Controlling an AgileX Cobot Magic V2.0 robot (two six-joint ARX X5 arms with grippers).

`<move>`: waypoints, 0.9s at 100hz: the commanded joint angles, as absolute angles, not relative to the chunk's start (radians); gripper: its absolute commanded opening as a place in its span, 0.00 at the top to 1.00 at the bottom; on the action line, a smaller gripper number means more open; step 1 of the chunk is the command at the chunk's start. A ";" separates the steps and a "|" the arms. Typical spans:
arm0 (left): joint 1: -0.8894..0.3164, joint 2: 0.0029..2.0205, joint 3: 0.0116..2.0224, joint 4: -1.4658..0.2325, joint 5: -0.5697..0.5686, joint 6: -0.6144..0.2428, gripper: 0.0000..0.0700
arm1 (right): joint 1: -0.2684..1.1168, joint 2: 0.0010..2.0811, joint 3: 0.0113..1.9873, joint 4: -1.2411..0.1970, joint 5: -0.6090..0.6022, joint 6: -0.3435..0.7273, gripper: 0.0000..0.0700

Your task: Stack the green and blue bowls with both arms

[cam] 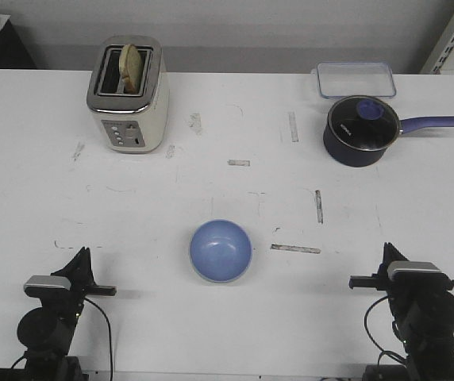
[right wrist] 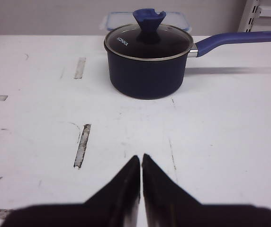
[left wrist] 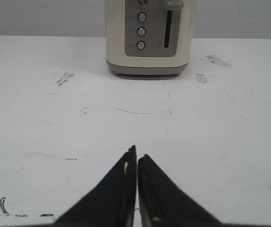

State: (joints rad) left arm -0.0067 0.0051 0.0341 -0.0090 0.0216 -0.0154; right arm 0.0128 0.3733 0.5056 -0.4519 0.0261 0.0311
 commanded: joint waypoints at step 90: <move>-0.006 0.003 0.012 0.002 0.019 -0.008 1.00 | -0.037 0.180 0.135 0.012 0.025 0.030 1.00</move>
